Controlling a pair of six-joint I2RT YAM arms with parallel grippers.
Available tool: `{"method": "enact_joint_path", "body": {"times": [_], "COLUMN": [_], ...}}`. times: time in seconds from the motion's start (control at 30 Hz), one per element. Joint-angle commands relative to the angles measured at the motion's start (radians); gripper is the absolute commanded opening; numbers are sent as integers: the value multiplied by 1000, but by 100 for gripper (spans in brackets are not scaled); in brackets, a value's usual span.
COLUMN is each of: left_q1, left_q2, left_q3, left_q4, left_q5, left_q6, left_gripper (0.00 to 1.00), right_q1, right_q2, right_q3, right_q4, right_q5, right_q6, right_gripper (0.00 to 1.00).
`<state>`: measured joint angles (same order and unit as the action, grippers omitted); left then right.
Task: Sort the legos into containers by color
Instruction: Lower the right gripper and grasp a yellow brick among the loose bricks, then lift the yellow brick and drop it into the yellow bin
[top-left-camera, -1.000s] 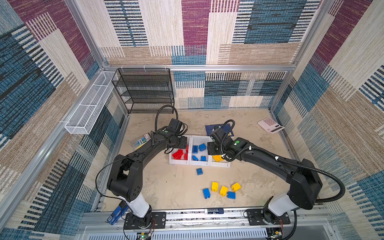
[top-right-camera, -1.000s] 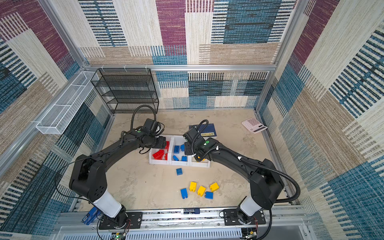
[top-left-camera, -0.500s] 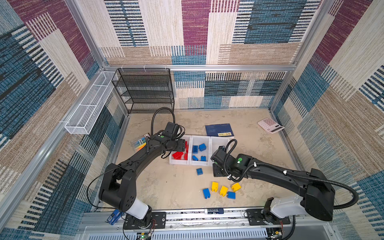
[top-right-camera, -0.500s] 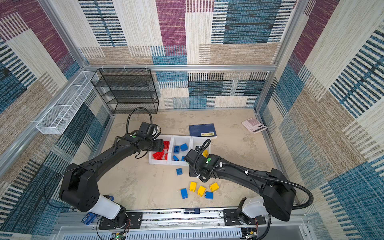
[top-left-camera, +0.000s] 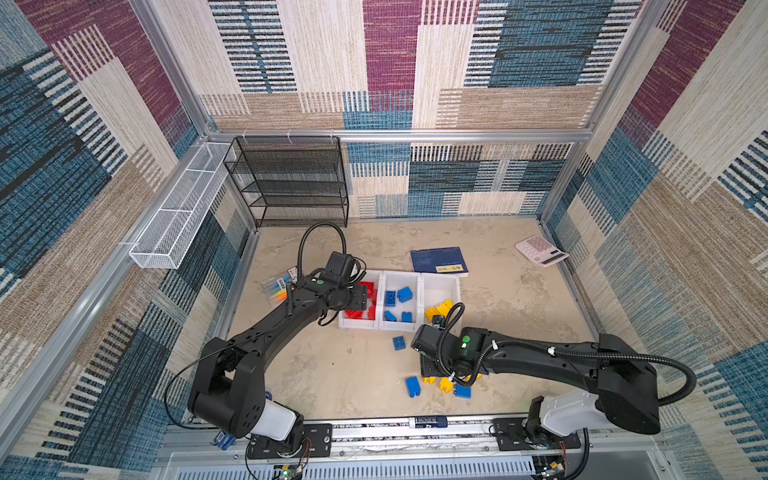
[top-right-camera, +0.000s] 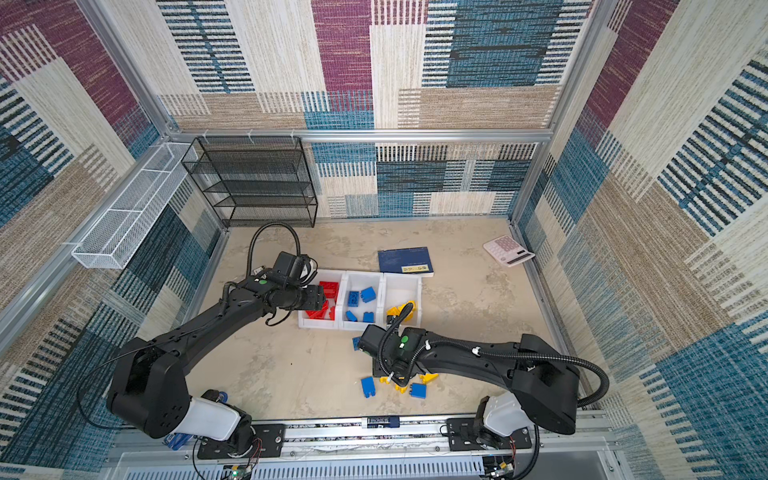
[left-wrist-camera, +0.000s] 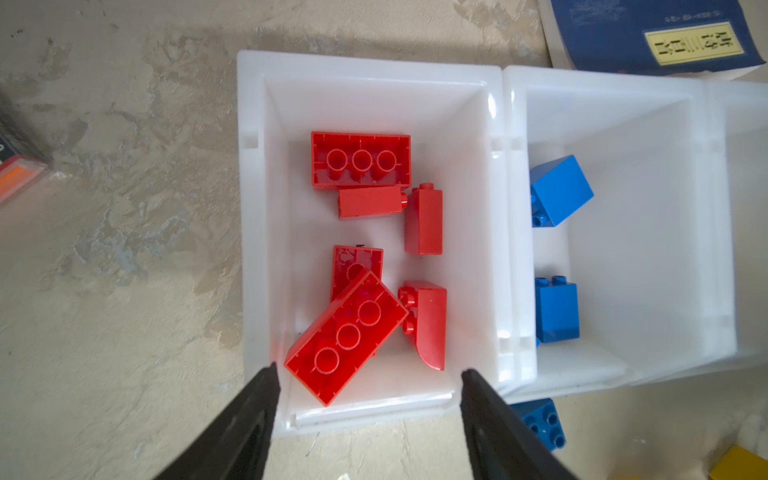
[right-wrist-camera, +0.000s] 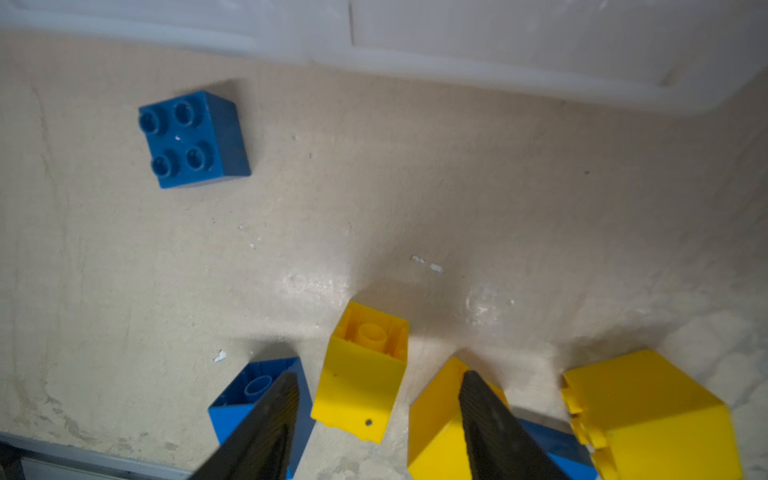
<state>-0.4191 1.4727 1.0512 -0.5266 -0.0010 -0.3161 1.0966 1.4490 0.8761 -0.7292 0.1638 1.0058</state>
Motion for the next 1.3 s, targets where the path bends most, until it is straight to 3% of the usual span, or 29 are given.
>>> {"method": "enact_joint_path", "body": {"times": [0.0, 0.2, 0.37, 0.5, 0.7, 0.83, 1.0, 1.2, 1.27], "left_q1": [1, 1, 0, 1, 0, 1, 0, 0, -1], "left_q2": [-12, -17, -18, -17, -23, -48, -92, -136, -152], "left_q3": [-17, -31, -36, -41, -37, -48, -84, -105, -117], "left_q4": [19, 26, 24, 26, 14, 4, 20, 10, 8], "left_q5": [-13, -10, -11, -10, -7, -4, 26, 47, 48], "left_q6": [-5, -7, -2, -1, 0, -8, -45, -55, -57], "left_gripper": [72, 72, 73, 72, 73, 73, 73, 73, 73], "right_q1": [2, 6, 6, 6, -8, -134, -318, -436, -447], "right_q2": [27, 87, 113, 117, 88, 40, 42, 159, 193], "right_q3": [13, 30, 27, 29, 104, 224, 319, 373, 386], "right_q4": [45, 63, 54, 53, -27, -64, 30, 106, 116], "right_q5": [-7, -23, -28, -21, 81, 138, 117, 38, 31], "right_q6": [39, 31, 39, 39, -15, -193, -391, -500, -507], "right_gripper": [62, 55, 41, 36, 33, 34, 34, 34, 39]}}
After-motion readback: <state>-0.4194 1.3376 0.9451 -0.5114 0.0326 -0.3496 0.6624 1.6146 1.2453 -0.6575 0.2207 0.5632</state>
